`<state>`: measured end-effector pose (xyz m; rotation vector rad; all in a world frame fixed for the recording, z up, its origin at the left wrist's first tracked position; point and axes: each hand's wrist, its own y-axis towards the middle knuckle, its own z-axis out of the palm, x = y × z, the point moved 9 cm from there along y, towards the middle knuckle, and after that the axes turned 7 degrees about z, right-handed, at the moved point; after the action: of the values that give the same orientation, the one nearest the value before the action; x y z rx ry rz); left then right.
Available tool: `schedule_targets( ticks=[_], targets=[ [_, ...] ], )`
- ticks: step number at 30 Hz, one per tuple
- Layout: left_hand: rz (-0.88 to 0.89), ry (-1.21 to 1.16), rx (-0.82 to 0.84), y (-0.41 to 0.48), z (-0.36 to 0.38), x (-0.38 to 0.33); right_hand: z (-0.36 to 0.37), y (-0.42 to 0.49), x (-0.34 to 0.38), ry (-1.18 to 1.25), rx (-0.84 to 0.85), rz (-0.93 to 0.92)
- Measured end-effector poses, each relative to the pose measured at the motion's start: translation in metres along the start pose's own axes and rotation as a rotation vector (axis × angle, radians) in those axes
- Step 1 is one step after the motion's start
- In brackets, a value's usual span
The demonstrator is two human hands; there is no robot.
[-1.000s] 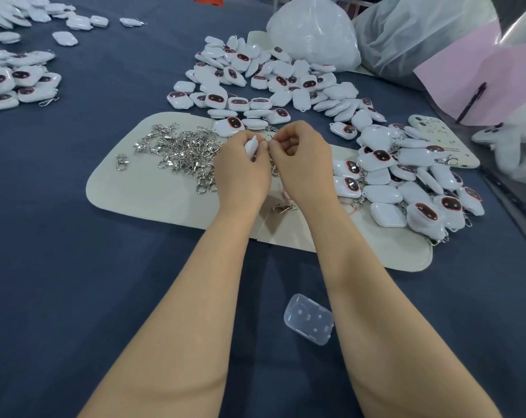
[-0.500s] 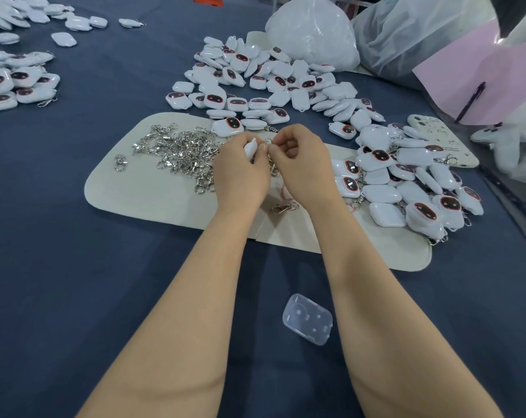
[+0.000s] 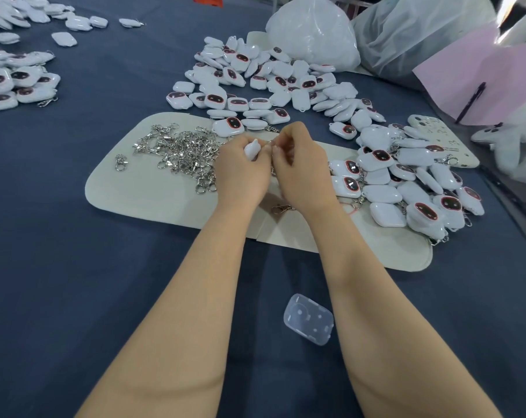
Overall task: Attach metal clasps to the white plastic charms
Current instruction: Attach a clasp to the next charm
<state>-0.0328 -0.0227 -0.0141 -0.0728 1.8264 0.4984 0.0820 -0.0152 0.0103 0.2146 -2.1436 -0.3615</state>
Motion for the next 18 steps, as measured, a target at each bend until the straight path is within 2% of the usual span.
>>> schedule_targets(
  ticks=[4, 8, 12, 18],
  targets=[
    [-0.009, -0.03, 0.032, -0.001, 0.003, -0.001, -0.003, 0.0, -0.004, 0.017, -0.033, 0.039],
    [-0.102, -0.122, 0.021, -0.002, 0.003, 0.005, -0.012, 0.003, -0.009, 0.009, -0.089, 0.075],
    [-0.17, -0.242, 0.09, -0.007, 0.013, 0.005, -0.014, 0.003, -0.015, 0.001, -0.08, 0.113],
    [-0.066, -0.18, 0.149, -0.005, 0.014, -0.002, -0.016, 0.003, -0.016, -0.036, -0.086, 0.106]
  ],
)
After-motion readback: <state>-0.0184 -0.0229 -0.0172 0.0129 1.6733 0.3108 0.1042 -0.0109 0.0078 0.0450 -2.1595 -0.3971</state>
